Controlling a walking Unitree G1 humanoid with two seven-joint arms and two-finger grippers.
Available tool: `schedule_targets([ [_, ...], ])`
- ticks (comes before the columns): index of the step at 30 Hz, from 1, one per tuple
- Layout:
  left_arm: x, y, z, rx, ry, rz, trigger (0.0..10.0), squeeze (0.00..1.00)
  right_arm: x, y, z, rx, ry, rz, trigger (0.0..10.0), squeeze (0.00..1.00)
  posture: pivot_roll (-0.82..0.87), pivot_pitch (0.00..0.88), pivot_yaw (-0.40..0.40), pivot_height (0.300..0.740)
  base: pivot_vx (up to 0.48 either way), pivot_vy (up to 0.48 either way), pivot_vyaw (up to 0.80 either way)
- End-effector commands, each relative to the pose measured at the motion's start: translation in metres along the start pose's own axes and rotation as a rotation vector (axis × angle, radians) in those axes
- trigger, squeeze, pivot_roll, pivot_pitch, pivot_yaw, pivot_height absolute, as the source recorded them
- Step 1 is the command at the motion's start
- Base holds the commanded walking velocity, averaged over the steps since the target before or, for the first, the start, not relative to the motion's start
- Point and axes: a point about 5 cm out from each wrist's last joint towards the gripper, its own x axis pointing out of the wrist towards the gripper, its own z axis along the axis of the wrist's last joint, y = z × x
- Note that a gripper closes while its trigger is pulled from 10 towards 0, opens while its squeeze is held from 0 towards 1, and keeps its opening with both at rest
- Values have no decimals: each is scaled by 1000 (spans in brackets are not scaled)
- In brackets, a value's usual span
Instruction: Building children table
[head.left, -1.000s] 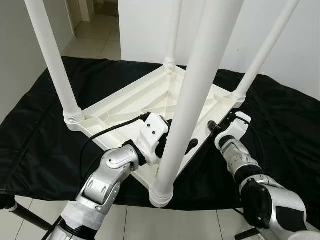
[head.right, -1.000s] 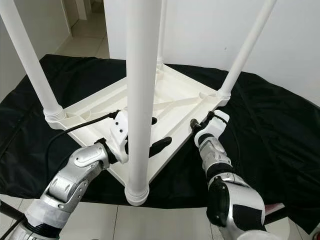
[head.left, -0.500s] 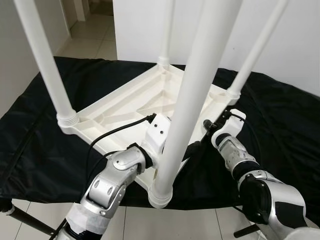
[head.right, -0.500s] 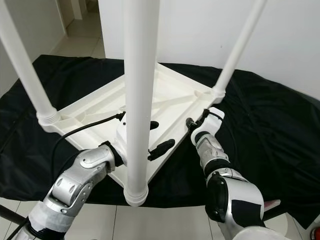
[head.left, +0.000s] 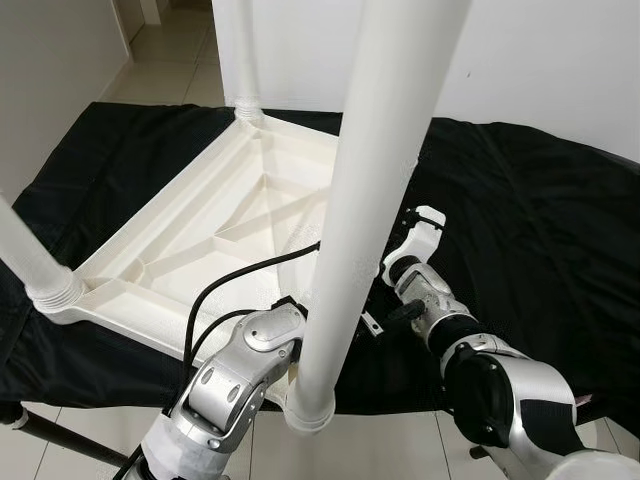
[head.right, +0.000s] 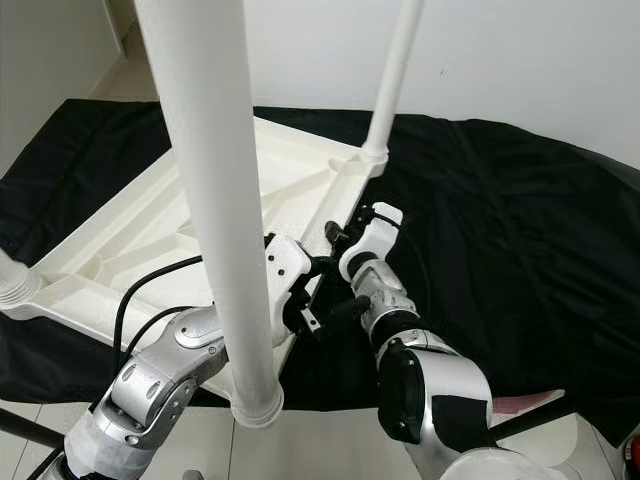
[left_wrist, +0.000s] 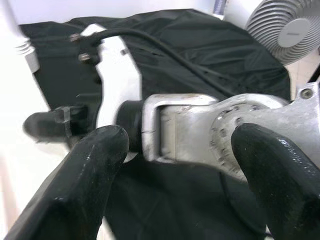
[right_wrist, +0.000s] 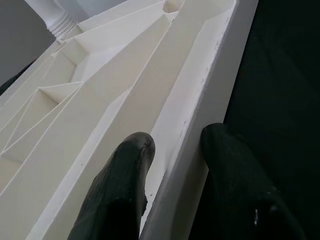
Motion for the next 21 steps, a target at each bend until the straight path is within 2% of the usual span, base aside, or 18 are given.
schedule_targets([
  [1,-3,4,-5,-4,26,46,10000,0,-7,-13,-10,13,19,-42,10000,0,111,152,-32,740,0,0,0],
  [4,-8,12,-8,20,49,71,10000,0,-14,-26,-8,-27,-31,-58,10000,0,109,150,-31,740,0,0,0],
  [5,-8,12,-8,20,49,71,10000,0,-14,-26,-8,-27,-31,-58,10000,0,109,150,-31,740,0,0,0],
  [7,-14,24,-11,45,72,107,10000,0,-24,-39,-6,-77,-100,-71,10000,0,104,145,-25,740,0,0,0],
  [13,-20,35,-12,56,80,134,10000,0,-34,-47,-4,-117,-164,-69,10000,0,101,143,-23,740,0,0,0],
  [14,-28,41,-15,75,93,135,10000,0,-42,-50,-6,-153,-194,-46,10000,0,101,137,-23,740,0,0,0],
  [15,-28,41,-15,75,93,135,10000,0,-42,-50,-6,-153,-194,-46,10000,0,101,137,-23,740,0,0,0],
  [16,-46,54,-26,101,137,133,10000,0,-58,-56,-12,-200,-207,-11,10000,0,106,130,-30,740,0,0,0],
  [17,-52,58,-31,104,156,137,10000,0,-66,-59,-15,-216,-198,-4,10000,0,103,126,-33,740,0,0,0],
  [21,-57,62,-36,101,171,144,10000,0,-72,-62,-18,-228,-188,0,10000,0,103,126,-33,740,0,0,0],
])
